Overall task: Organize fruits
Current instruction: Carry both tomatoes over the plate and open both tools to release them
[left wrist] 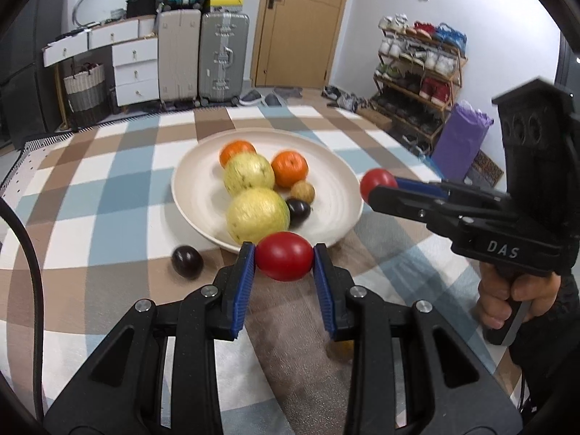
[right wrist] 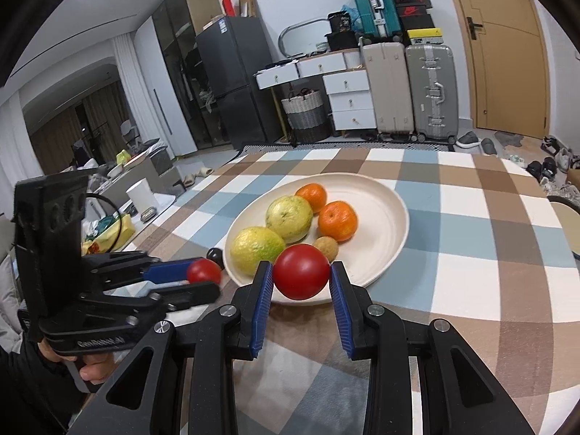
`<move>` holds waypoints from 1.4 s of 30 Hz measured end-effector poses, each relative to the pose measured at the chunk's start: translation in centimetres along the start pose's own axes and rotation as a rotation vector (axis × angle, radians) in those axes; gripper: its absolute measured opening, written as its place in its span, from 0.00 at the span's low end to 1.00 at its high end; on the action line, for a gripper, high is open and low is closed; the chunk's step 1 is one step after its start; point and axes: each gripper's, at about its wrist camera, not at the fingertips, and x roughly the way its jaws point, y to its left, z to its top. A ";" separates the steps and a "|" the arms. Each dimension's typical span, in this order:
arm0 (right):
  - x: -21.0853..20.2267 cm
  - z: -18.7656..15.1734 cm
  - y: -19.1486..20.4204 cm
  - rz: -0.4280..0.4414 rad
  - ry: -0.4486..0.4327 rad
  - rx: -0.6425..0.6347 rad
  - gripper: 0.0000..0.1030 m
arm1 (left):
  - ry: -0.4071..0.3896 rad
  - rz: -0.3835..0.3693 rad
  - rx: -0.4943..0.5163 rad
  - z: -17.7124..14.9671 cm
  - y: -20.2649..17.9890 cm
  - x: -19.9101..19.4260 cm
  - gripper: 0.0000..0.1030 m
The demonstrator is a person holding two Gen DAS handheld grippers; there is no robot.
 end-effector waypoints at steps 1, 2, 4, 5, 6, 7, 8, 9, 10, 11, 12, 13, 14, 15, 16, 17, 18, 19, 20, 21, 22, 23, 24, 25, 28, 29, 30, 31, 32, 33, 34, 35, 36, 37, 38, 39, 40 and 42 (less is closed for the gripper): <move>-0.1 0.1 -0.2 -0.005 -0.006 0.010 0.32 | -0.012 0.001 -0.007 0.1 0.1 -0.3 0.28; -0.1 0.1 -0.4 -0.011 -0.012 0.016 0.32 | -0.024 0.002 -0.019 0.2 0.3 -0.6 0.28; -0.2 0.3 -0.7 -0.029 -0.021 0.023 0.32 | -0.036 0.004 -0.036 0.5 0.7 -0.9 0.28; -0.3 0.3 -0.8 -0.035 -0.028 0.026 0.32 | -0.042 0.008 -0.041 0.5 0.9 -1.0 0.28; -0.4 0.4 -0.9 -0.040 -0.035 0.031 0.32 | -0.047 0.015 -0.045 0.7 1.0 -1.1 0.28; -0.5 0.5 -1.0 -0.041 -0.038 0.035 0.32 | -0.050 0.025 -0.047 0.8 1.2 -1.2 0.28; -0.6 0.6 -1.1 -0.044 -0.043 0.038 0.32 | -0.053 0.035 -0.049 0.9 1.3 -1.2 0.28; -0.6 0.7 -1.2 -0.047 -0.046 0.042 0.32 | -0.056 0.042 -0.052 1.0 1.4 -1.3 0.28; -0.5 0.8 -1.3 -0.051 -0.046 0.043 0.32 | -0.059 0.050 -0.057 1.1 1.6 -1.3 0.28; -0.5 0.9 -1.4 -0.057 -0.047 0.043 0.32 | -0.062 0.056 -0.062 1.3 1.8 -1.3 0.28; -0.5 1.0 -1.5 -0.063 -0.047 0.045 0.32 | -0.064 0.063 -0.065 1.5 2.0 -1.3 0.28; -0.5 1.1 -1.5 -0.071 -0.047 0.045 0.32 | -0.067 0.072 -0.067 1.6 2.1 -1.3 0.28; -0.5 1.2 -1.6 -0.075 -0.048 0.046 0.32 | -0.070 0.081 -0.069 1.8 2.3 -1.3 0.28; -0.5 1.4 -1.7 -0.082 -0.050 0.050 0.32 | -0.072 0.091 -0.069 2.0 2.4 -1.2 0.28; -0.6 1.5 -1.8 -0.088 -0.051 0.054 0.32 | -0.077 0.102 -0.069 2.2 2.6 -1.3 0.28; -0.6 1.7 -1.9 -0.096 -0.053 0.056 0.32 | -0.081 0.109 -0.069 2.4 2.8 -1.2 0.28; -0.6 1.8 -2.0 -0.105 -0.055 0.057 0.32 | -0.085 0.122 -0.068 2.6 3.0 -1.1 0.28; -0.6 2.0 -2.1 -0.111 -0.054 0.056 0.32 | -0.085 0.129 -0.066 2.8 3.1 -1.0 0.28; -0.6 2.1 -2.2 -0.112 -0.054 0.058 0.32 | -0.086 0.135 -0.065 2.9 3.2 -0.9 0.28; -0.5 2.2 -2.3 -0.114 -0.052 0.062 0.32 | -0.089 0.139 -0.066 3.0 3.4 -0.8 0.28; -0.5 2.4 -2.3 -0.122 -0.051 0.063 0.32 | -0.091 0.147 -0.067 3.2 3.6 -0.8 0.28; -0.4 2.6 -2.4 -0.124 -0.050 0.062 0.32 | -0.093 0.152 -0.068 3.3 3.8 -0.7 0.28; -0.3 2.7 -2.4 -0.125 -0.049 0.060 0.32 | -0.094 0.156 -0.070 3.5 4.0 -0.6 0.28; -0.2 2.9 -2.4 -0.124 -0.049 0.058 0.32 | -0.094 0.159 -0.073 3.6 4.2 -0.4 0.28; 0.1 3.3 -2.5 -0.124 -0.051 0.053 0.32 | -0.091 0.171 -0.078 4.1 4.7 0.2 0.28; 0.1 3.3 -2.5 -0.126 -0.051 0.053 0.32 | -0.090 0.176 -0.078 4.2 4.9 0.5 0.28; 0.1 3.3 -2.5 -0.127 -0.047 0.054 0.32 | -0.090 0.177 -0.081 4.4 5.1 0.7 0.28; 0.4 3.5 -2.6 -0.130 -0.044 0.053 0.32 | -0.088 0.176 -0.086 4.5 5.3 1.0 0.28; 0.6 3.6 -2.7 -0.132 -0.040 0.053 0.32 | -0.086 0.176 -0.088 4.6 5.4 1.2 0.28; 0.8 3.6 -2.9 -0.135 -0.034 0.055 0.32 | -0.085 0.177 -0.089 4.7 5.6 1.5 0.28; 1.0 3.7 -3.0 -0.140 -0.032 0.056 0.32 | -0.082 0.178 -0.088 4.8 5.7 1.8 0.28; 1.2 3.7 -3.2 -0.141 -0.031 0.058 0.32 | -0.081 0.178 -0.087 4.9 5.8 2.1 0.28; 1.4 3.8 -3.3 -0.143 -0.028 0.062 0.32 | -0.079 0.179 -0.085 4.9 5.8 2.4 0.28; 1.6 3.8 -3.5 -0.146 -0.023 0.067 0.32 | -0.078 0.182 -0.084 5.0 5.9 2.6 0.28; 1.7 3.8 -3.6 -0.150 -0.020 0.070 0.32 | -0.075 0.183 -0.086 5.1 6.0 2.9 0.28; 1.9 3.8 -3.8 -0.150 -0.019 0.072 0.32 | -0.074 0.181 -0.089 5.1 6.1 3.1 0.28; 2.0 3.7 -3.9 -0.147 -0.017 0.075 0.32 | -0.074 0.179 -0.093 5.1 6.2 3.4 0.28; 2.3 3.5 -4.0 -0.140 -0.011 0.082 0.32 | -0.069 0.160 -0.101 4.9 6.3 3.7 0.28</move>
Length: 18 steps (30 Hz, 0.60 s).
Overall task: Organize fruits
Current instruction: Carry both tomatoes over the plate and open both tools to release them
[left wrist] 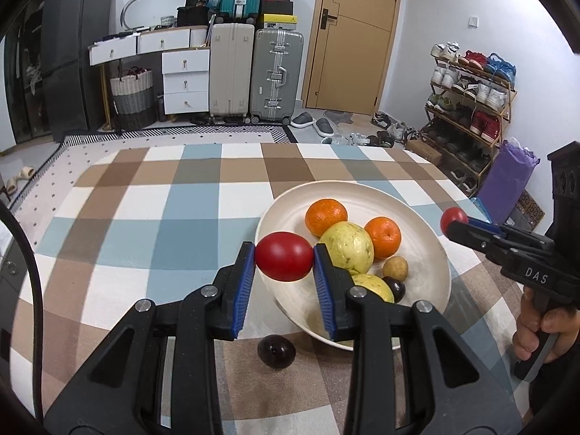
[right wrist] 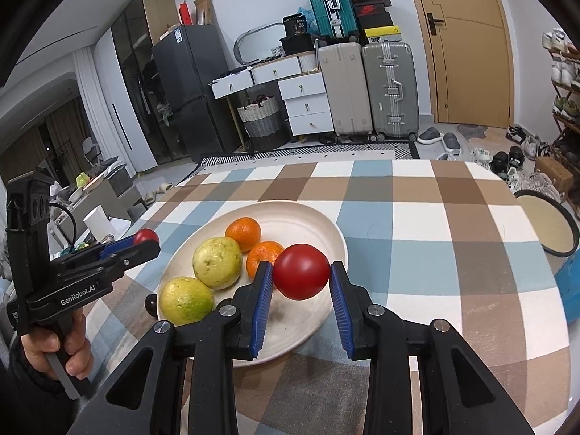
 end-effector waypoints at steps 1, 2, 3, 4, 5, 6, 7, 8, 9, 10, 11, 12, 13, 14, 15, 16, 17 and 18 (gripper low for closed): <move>0.1 -0.1 0.0 0.003 0.004 -0.001 0.32 | 0.002 -0.006 0.001 -0.1 0.0 0.1 0.28; 0.4 -0.2 -0.1 0.002 0.013 -0.005 0.32 | 0.002 -0.003 0.004 -0.1 -0.1 0.1 0.28; 0.5 -0.3 0.0 0.002 0.017 -0.009 0.32 | 0.004 0.003 0.011 -0.2 -0.2 0.3 0.28; 0.7 -0.4 0.0 0.007 0.021 -0.013 0.32 | 0.006 0.003 0.012 -0.2 -0.2 0.4 0.28; 0.9 -0.4 0.1 0.007 0.026 -0.017 0.32 | 0.009 -0.001 0.010 -0.3 -0.2 0.4 0.28; 1.1 -0.5 0.1 0.003 0.032 -0.024 0.32 | 0.017 -0.005 0.014 -0.4 -0.3 0.6 0.28; 1.3 -0.6 0.3 0.002 0.037 -0.028 0.32 | 0.017 -0.001 0.020 -0.5 -0.4 0.6 0.28; 1.6 -0.7 0.3 0.004 0.045 -0.032 0.32 | 0.016 0.007 0.030 -0.6 -0.6 0.7 0.28; 1.8 -0.8 0.4 0.004 0.052 -0.034 0.32 | 0.020 0.015 0.039 -0.6 -0.7 0.8 0.29; 2.0 -0.9 0.5 0.002 0.061 -0.038 0.32 | 0.022 0.013 0.038 -0.7 -0.8 0.9 0.28; 2.1 -0.9 0.6 -0.001 0.064 -0.043 0.32 | 0.023 0.010 0.034 -0.7 -0.7 1.0 0.28; 2.1 -1.0 0.6 -0.002 0.064 -0.045 0.32 | 0.026 0.009 0.029 -0.8 -0.6 1.1 0.28; 2.1 -1.0 0.6 -0.004 0.067 -0.045 0.32 | 0.028 0.009 0.028 -0.8 -0.6 1.1 0.29; 2.2 -1.0 0.6 -0.006 0.072 -0.043 0.32 | 0.032 0.010 0.028 -0.8 -0.6 1.2 0.29; 2.3 -1.0 0.6 -0.009 0.076 -0.042 0.32 | 0.033 0.013 0.028 -0.8 -0.6 1.3 0.28; 2.5 -1.0 0.5 -0.012 0.083 -0.038 0.32 | 0.036 0.016 0.029 -0.9 -0.6 1.4 0.28; 2.5 -1.1 0.5 -0.011 0.086 -0.035 0.32 | 0.040 0.016 0.031 -0.9 -0.6 1.5 0.29; 2.6 -1.1 0.5 -0.007 0.086 -0.034 0.32 | 0.042 0.017 0.031 -0.9 -0.6 1.5 0.29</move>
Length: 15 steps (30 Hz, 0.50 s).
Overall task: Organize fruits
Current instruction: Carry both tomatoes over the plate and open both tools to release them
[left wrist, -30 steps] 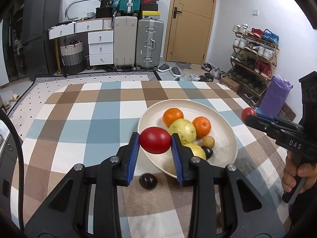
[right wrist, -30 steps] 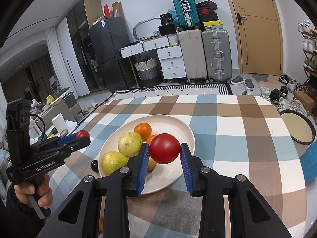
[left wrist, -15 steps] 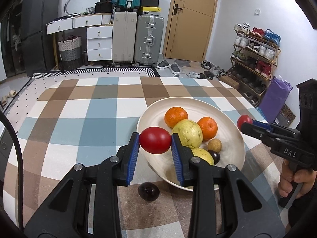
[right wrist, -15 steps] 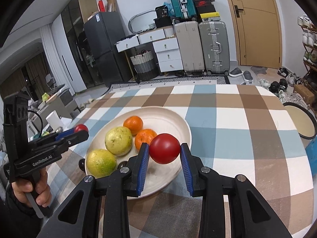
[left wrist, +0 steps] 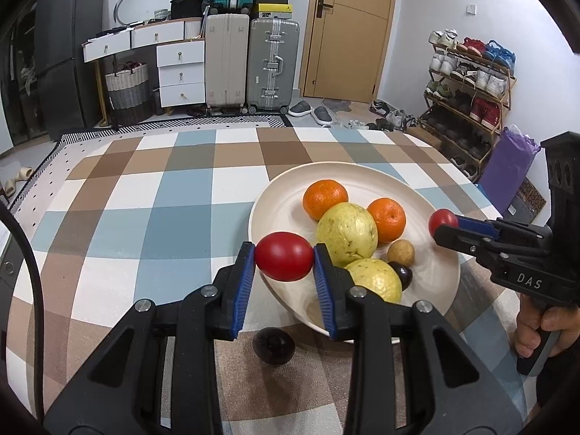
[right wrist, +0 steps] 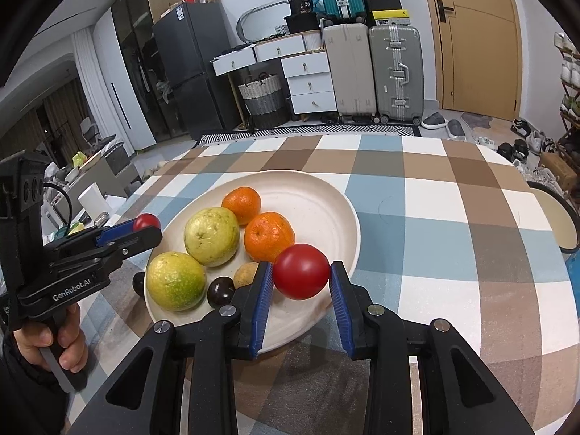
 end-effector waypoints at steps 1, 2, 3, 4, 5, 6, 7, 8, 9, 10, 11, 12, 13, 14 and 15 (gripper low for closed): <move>0.0 0.0 0.0 0.000 0.001 0.000 0.32 | 0.004 -0.001 0.001 0.0 -0.1 0.1 0.29; 0.0 0.0 0.1 -0.001 0.002 -0.002 0.32 | 0.005 -0.002 0.002 -0.1 -0.1 0.1 0.29; 0.0 0.0 0.1 -0.001 0.002 -0.004 0.32 | 0.005 -0.003 0.005 -0.1 -0.2 0.1 0.29; 0.0 0.0 0.1 -0.002 0.002 -0.004 0.32 | 0.005 -0.003 0.009 -0.1 -0.2 0.1 0.29; 0.0 0.0 0.1 -0.001 0.001 -0.005 0.32 | 0.005 -0.003 0.010 -0.1 -0.3 0.1 0.29; 0.0 0.0 0.1 0.000 0.001 -0.005 0.32 | 0.007 -0.005 0.011 -0.1 -0.3 0.1 0.29; 0.0 0.0 0.1 -0.004 -0.004 -0.005 0.32 | 0.008 -0.006 0.013 -0.1 -0.4 0.2 0.29; -0.1 0.0 0.1 -0.007 -0.007 -0.005 0.33 | 0.009 -0.002 0.013 -0.1 -0.4 0.2 0.29; -0.1 0.0 0.2 -0.010 -0.012 -0.006 0.37 | 0.010 -0.001 0.013 -0.1 -0.4 0.1 0.29; -0.2 0.0 0.2 -0.012 -0.017 -0.005 0.39 | 0.009 -0.001 0.013 0.0 -0.4 0.1 0.29; -0.3 0.0 0.1 -0.015 -0.023 -0.005 0.40 | 0.008 -0.001 0.011 0.0 -0.4 0.0 0.29; -0.5 0.0 0.1 -0.017 -0.030 -0.004 0.42 | 0.010 -0.001 0.009 0.0 -0.3 -0.1 0.29; -0.6 -0.1 0.1 -0.016 -0.037 -0.003 0.44 | 0.013 -0.002 0.006 0.1 -0.2 -0.2 0.29; -0.7 -0.1 0.1 -0.016 -0.043 -0.003 0.47 | 0.015 -0.005 0.001 0.1 -0.1 -0.3 0.31; -0.8 -0.1 0.1 -0.017 -0.048 -0.002 0.48 | 0.016 -0.005 -0.006 0.1 0.0 -0.4 0.38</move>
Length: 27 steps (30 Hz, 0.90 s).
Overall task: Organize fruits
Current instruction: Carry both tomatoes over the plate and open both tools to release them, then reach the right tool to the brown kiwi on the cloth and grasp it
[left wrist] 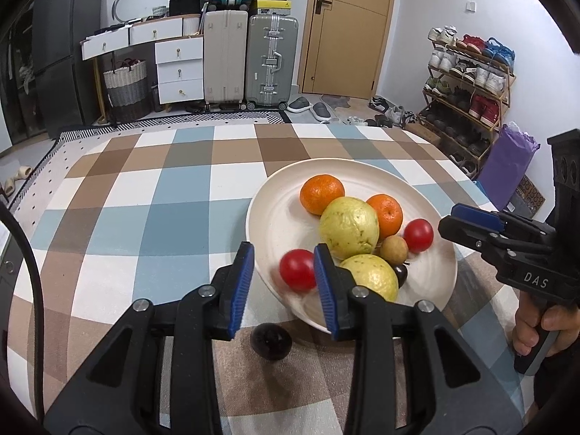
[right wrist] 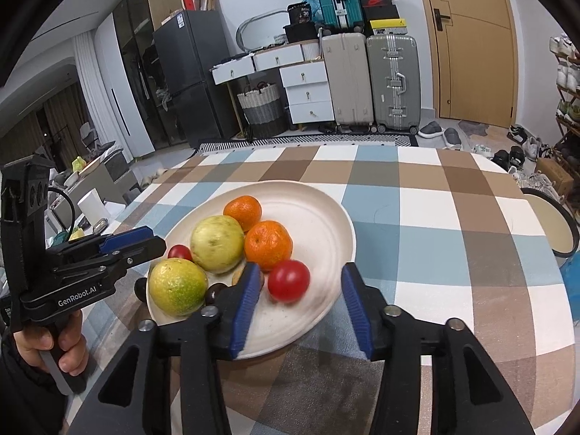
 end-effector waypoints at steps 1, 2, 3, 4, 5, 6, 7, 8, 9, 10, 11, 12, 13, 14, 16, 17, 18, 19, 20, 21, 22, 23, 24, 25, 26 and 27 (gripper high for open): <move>-0.1 0.0 0.0 -0.005 -0.005 -0.001 0.48 | -0.001 0.004 -0.006 0.0 0.1 -0.1 0.43; -0.2 0.0 0.1 -0.010 -0.009 -0.005 0.51 | -0.005 0.011 -0.011 -0.1 0.2 -0.4 0.57; -0.2 -0.1 0.1 -0.013 -0.009 -0.009 0.58 | -0.015 0.021 -0.014 -0.1 0.3 -0.7 0.69; -0.4 -0.1 0.2 -0.011 -0.014 -0.013 0.62 | -0.030 0.031 -0.014 -0.3 0.4 -1.1 0.76; -0.5 -0.1 0.2 -0.009 -0.021 -0.014 0.70 | -0.043 0.042 -0.013 -0.4 0.6 -1.5 0.83; -0.7 -0.2 0.2 -0.008 -0.029 -0.015 0.77 | -0.052 0.045 -0.013 -0.4 0.7 -1.9 0.85; -0.8 -0.2 0.3 -0.006 -0.035 -0.016 0.81 | -0.058 0.051 -0.014 -0.6 0.8 -2.3 0.87; -1.0 -0.3 0.4 -0.005 -0.037 -0.018 0.87 | -0.057 0.070 -0.019 -0.7 0.9 -2.5 0.95; -1.1 -0.4 0.5 -0.002 -0.037 -0.022 0.91 | -0.065 0.086 -0.023 -0.9 1.0 -2.7 0.99; -1.1 -0.5 0.6 0.004 -0.036 -0.026 0.93 | -0.080 0.091 -0.024 -1.1 1.1 -3.1 0.99; -1.2 -0.5 0.7 0.008 -0.036 -0.029 0.98 | -0.085 0.094 -0.021 -1.3 1.2 -3.3 0.99; -1.3 -0.6 0.8 0.010 -0.039 -0.031 1.00 | -0.080 0.092 -0.018 -1.4 1.3 -3.4 0.99; -1.4 -0.6 0.8 0.012 -0.042 -0.032 1.00 | -0.074 0.092 -0.019 -1.5 1.4 -3.5 0.99; -1.5 -0.6 1.0 0.018 -0.041 -0.034 1.00 | -0.072 0.091 -0.021 -1.6 1.5 -3.7 0.99; -1.6 -0.7 1.2 0.015 -0.040 -0.040 1.00 | -0.067 0.082 -0.018 -2.0 1.5 -3.9 0.99; -1.7 -0.7 1.3 0.011 -0.042 -0.046 1.00 | -0.067 0.084 -0.014 -2.2 1.5 -4.1 0.99; -1.8 -0.8 1.4 0.008 -0.044 -0.048 1.00 | -0.067 0.084 -0.010 -2.4 1.5 -4.2 0.99; -2.0 -0.9 1.5 0.005 -0.046 -0.048 1.00 | -0.066 0.085 -0.004 -2.6 1.4 -4.4 0.99; -2.2 -1.0 1.6 0.007 -0.045 -0.049 1.00 | -0.064 0.085 -0.001 -2.8 1.4 -4.6 0.99; -2.3 -1.1 1.8 0.008 -0.041 -0.050 1.00 | -0.058 0.081 0.000 -3.0 1.4 -4.7 0.99; -2.3 -1.2 1.8 0.005 -0.039 -0.049 1.00 | -0.051 0.076 -0.003 -3.2 1.4 -4.7 0.99; -2.5 -1.4 1.9 0.004 -0.038 -0.045 1.00 | -0.048 0.068 -0.007 -3.4 1.4 -4.9 0.99; -2.7 -1.5 2.0 0.009 -0.036 -0.041 1.00 | -0.043 0.054 -0.012 -3.6 1.4 -5.0 0.99; -2.7 -1.5 2.0 0.012 -0.032 -0.037 1.00 | -0.039 0.048 -0.014 -3.7 1.4 -5.2 0.99; -2.8 -1.6 2.1 0.012 -0.027 -0.034 1.00 | -0.033 0.043 -0.012 -3.9 1.3 -5.3 0.99; -2.8 -1.6 2.3 0.012 -0.022 -0.034 1.00 | -0.031 0.042 -0.008 -4.0 1.3 -5.5 0.99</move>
